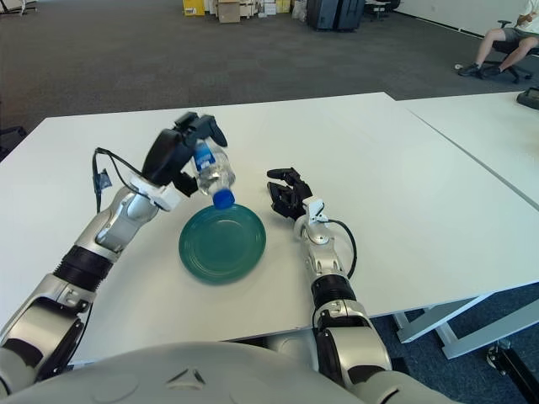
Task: Put the bottle into the plate.
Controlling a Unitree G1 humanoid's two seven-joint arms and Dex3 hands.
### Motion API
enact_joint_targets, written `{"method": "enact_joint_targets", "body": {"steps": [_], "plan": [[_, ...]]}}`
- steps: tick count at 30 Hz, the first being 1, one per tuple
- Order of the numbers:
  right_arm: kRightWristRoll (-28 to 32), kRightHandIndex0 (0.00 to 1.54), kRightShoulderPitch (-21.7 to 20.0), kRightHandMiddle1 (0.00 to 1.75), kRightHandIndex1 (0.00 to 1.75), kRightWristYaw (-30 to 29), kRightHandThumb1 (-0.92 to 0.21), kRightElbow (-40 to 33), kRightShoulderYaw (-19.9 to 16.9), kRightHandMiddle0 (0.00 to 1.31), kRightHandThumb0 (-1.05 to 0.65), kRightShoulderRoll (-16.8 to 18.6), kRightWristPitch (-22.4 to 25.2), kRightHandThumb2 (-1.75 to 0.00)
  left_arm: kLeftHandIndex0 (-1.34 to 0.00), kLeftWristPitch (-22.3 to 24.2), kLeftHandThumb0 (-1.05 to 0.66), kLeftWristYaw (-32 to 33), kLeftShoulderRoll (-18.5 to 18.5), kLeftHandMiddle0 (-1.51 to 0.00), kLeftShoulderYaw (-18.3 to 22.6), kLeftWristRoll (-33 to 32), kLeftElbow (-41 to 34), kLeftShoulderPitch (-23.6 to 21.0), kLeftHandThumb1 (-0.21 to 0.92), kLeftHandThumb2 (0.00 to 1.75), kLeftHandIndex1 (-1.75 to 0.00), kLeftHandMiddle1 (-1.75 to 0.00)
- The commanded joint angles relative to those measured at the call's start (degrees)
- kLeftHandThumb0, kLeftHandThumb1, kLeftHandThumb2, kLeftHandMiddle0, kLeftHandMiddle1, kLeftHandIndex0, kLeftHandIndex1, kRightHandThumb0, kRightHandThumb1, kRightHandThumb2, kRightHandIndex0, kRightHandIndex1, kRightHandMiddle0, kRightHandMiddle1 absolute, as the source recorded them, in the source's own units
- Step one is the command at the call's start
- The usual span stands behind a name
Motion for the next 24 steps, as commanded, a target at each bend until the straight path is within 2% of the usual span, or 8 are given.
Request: {"method": "enact_joint_targets", "body": {"steps": [1,5,12,24], "plan": [[0.3,0.38,0.8,1.11,0.51,-0.37,-0.75,-0.24,-0.1,0.19,-0.49,0.41,0.39,-0.72,-0.57,-0.99,0.0,-2.3,1.93,-0.78,0.32,0.69,-2.43,0.41,0.08,1.59,-1.75,-1.74],[-0.21,0.37,1.03,1.13,0.55,-1.24,-0.75,-0.34,-0.02,0.19,-0.5,0.67,-0.35,-0.69,-0.56,-0.39,0.0,-5.19,2.91,-0.79,-0.19,2.25,-5.51,2.75,0.08,1.58,-1.75,-1.71],[-1.38,0.33,1.63,1.16,0.59,-2.74,-0.76,-1.58,0.8,0.22,-0.49,0.69,-0.03,-0.71,-0.56,1.23,0.0,-11.44,4.17,-0.8,-0.57,2.81,-9.12,3.86,0.09,1.56,-1.75,-1.68],[-0.29,0.44,2.03,1.1,0.66,-2.07,-0.72,-2.93,0.99,0.21,-0.45,0.64,1.66,-0.79,-0.56,2.42,0.0,-16.05,4.88,-0.8,-0.63,5.79,-10.4,3.42,0.09,1.55,-1.75,-1.66]]}}
